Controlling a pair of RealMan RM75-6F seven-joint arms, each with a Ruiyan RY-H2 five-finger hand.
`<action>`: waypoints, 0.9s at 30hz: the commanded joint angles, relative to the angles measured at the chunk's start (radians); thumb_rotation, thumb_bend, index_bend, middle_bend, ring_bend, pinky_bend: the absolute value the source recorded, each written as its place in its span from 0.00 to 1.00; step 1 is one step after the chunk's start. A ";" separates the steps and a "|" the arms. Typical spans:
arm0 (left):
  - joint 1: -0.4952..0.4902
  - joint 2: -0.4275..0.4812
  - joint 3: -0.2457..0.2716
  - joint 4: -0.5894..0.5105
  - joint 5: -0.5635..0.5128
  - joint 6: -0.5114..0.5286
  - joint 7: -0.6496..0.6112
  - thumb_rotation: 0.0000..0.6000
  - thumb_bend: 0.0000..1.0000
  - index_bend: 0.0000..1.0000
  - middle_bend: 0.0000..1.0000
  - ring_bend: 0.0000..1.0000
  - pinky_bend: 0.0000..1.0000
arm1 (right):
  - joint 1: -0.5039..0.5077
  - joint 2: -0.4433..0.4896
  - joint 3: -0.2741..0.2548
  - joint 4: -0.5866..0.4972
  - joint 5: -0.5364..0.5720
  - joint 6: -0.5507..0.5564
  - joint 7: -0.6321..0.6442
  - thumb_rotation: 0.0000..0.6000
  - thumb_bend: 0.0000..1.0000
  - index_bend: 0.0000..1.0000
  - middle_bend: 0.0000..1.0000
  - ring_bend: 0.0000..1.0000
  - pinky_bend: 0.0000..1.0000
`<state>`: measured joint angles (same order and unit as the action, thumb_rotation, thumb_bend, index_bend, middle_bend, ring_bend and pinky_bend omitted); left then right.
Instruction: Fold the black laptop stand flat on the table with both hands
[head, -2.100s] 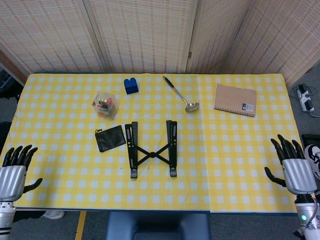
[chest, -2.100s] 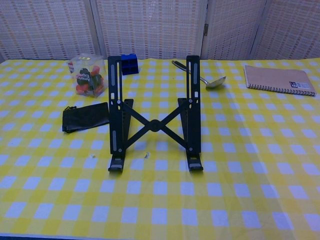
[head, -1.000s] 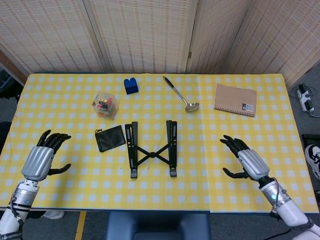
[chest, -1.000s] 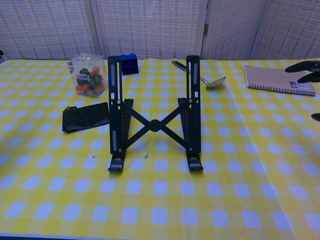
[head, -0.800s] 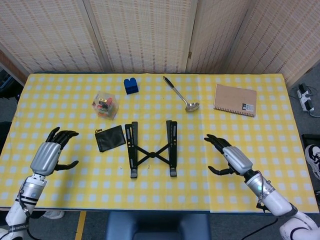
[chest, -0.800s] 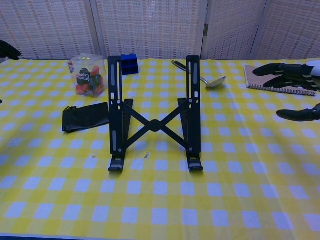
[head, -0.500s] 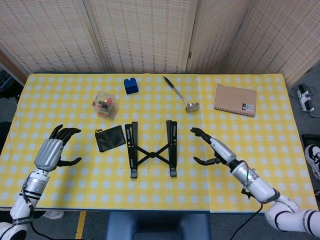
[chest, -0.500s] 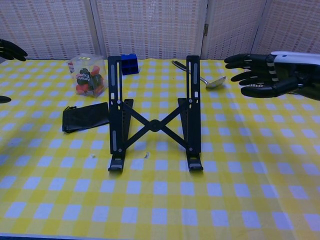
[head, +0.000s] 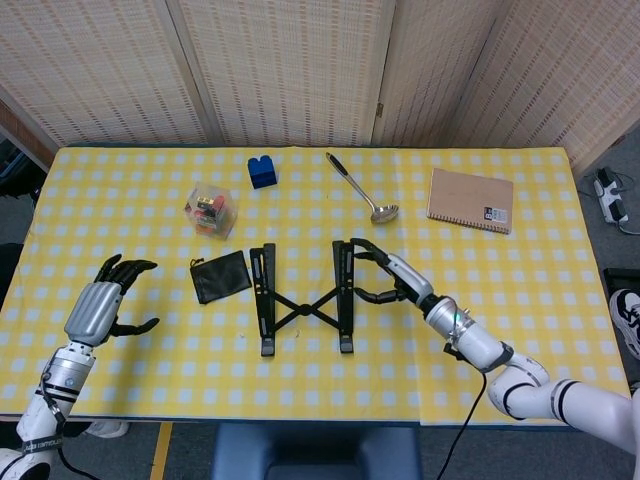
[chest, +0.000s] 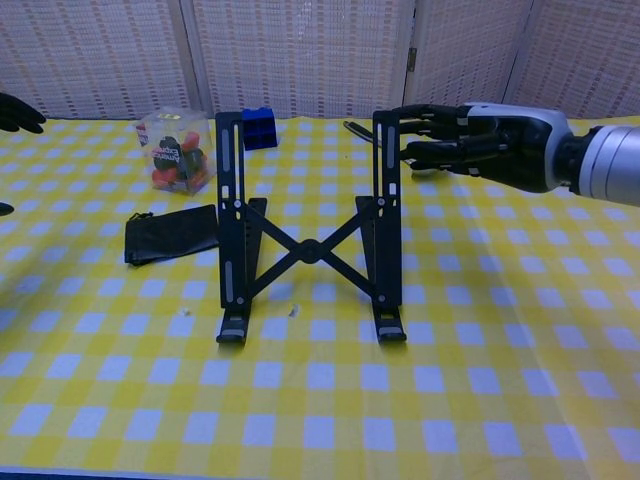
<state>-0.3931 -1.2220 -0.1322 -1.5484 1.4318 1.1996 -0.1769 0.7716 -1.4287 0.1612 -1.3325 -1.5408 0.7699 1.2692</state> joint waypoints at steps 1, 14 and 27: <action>-0.003 -0.001 0.000 0.002 -0.002 -0.002 -0.002 1.00 0.21 0.23 0.23 0.18 0.06 | 0.043 -0.049 -0.009 0.062 -0.031 0.000 0.127 0.84 0.38 0.00 0.07 0.14 0.00; -0.029 0.018 0.017 0.025 0.027 -0.044 -0.141 1.00 0.21 0.22 0.24 0.19 0.09 | 0.069 -0.104 -0.148 0.193 -0.214 0.239 0.560 0.84 0.39 0.03 0.25 0.31 0.07; -0.079 0.044 0.063 0.002 0.119 -0.102 -0.400 1.00 0.21 0.20 0.24 0.18 0.10 | -0.007 0.013 -0.278 0.031 -0.271 0.427 0.479 0.84 0.38 0.03 0.25 0.30 0.08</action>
<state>-0.4577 -1.1815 -0.0836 -1.5386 1.5293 1.1130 -0.5318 0.7761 -1.4342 -0.1017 -1.2776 -1.8092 1.1833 1.7699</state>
